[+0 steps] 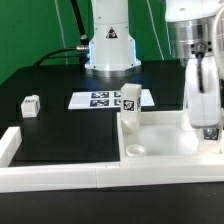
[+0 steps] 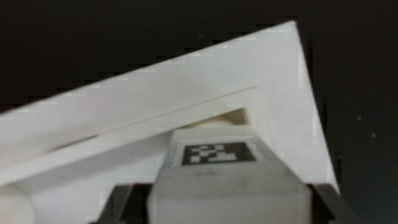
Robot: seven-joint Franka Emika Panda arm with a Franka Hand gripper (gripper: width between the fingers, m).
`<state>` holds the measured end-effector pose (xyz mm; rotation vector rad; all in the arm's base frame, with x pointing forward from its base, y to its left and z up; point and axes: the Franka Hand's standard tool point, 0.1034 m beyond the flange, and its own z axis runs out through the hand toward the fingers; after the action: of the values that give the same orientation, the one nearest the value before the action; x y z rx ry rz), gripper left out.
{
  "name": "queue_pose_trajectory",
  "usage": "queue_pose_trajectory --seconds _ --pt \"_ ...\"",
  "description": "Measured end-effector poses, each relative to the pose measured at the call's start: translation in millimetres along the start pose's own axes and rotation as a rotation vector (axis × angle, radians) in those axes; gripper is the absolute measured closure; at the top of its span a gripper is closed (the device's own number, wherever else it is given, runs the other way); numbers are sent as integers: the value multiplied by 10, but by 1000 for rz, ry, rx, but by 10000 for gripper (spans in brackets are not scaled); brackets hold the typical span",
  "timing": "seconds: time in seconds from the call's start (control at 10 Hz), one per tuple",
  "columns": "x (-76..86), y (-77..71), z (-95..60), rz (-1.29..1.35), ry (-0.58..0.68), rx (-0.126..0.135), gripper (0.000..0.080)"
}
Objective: Assemble square table
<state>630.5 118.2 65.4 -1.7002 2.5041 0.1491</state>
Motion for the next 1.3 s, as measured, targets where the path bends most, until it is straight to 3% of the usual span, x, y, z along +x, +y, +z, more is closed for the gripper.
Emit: queue_pose_trajectory --seconds 0.4,0.5,0.6,0.8,1.0,1.1,1.3 --pt "66 0 3 30 16 -3 505" --pt "63 1 4 30 16 -3 314" --pt "63 2 4 29 16 -3 204" --pt "36 -23 -87 2 7 7 161" --pt "4 -36 -393 -36 -19 30 153" --pt "-15 -50 -500 -48 -27 22 153" --pt "-6 -40 -452 -49 -22 20 150"
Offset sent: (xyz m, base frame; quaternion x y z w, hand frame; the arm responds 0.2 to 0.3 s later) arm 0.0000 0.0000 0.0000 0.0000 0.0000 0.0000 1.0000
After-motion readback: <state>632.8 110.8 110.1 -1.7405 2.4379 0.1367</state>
